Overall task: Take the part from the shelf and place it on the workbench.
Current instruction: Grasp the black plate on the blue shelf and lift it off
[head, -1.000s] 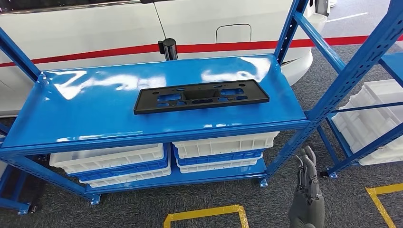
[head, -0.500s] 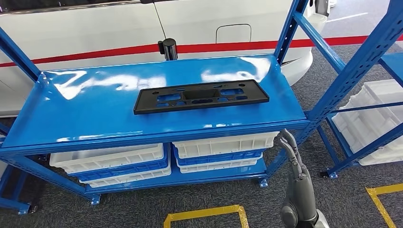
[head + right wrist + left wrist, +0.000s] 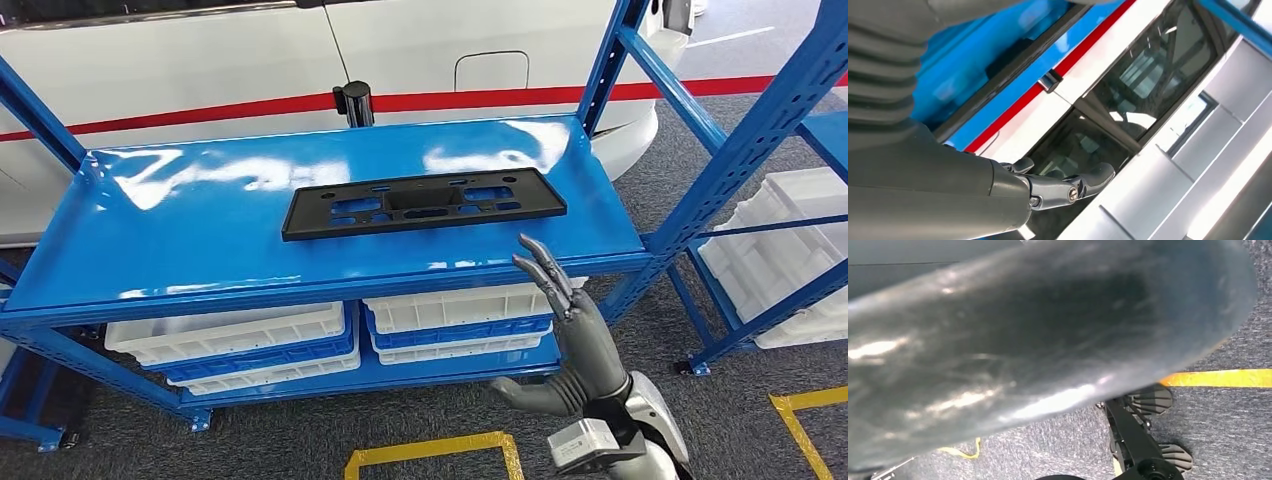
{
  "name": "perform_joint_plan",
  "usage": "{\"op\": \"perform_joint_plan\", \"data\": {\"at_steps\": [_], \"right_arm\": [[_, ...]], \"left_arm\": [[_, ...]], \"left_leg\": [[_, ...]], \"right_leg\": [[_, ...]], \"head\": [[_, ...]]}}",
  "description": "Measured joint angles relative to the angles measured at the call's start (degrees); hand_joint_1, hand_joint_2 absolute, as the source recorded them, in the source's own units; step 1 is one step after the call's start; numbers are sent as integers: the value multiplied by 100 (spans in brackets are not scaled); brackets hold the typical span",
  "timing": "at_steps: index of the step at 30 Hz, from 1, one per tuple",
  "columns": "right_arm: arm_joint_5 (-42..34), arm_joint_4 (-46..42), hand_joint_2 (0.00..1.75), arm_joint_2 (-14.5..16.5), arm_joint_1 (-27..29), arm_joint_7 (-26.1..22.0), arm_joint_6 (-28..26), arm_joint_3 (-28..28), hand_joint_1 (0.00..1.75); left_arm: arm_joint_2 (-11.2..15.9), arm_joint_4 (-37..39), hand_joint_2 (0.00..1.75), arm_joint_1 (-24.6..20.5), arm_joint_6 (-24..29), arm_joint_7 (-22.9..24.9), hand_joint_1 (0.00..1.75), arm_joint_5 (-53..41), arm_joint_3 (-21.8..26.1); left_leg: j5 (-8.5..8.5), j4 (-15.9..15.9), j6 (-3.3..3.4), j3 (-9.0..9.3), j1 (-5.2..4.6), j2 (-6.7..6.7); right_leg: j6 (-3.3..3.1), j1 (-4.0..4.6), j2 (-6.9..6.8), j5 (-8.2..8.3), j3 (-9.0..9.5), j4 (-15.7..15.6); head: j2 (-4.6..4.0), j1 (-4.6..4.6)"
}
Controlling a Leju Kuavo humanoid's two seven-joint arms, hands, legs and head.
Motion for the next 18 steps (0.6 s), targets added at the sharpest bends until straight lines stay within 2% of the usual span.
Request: {"op": "perform_joint_plan", "data": {"at_steps": [7,14,18], "right_arm": [[30,283,175,-27,-639,194,236,411,0],[30,317,175,-27,-706,213,257,473,0],[87,521,175,16,-1055,360,355,839,0]], "left_arm": [[27,17,0,-27,-65,-31,0,-100,-2],[28,17,0,-34,-77,-32,0,-106,-2],[40,19,0,-38,-101,-43,0,-168,-3]], "left_leg": [[0,0,0,-2,2,-1],[0,0,0,-3,2,-1],[0,0,0,-3,2,-2]], "right_leg": [[0,2,0,0,-1,1],[0,2,0,0,-1,1],[0,1,0,0,0,1]], "head": [[0,-1],[0,-1],[0,-1]]}}
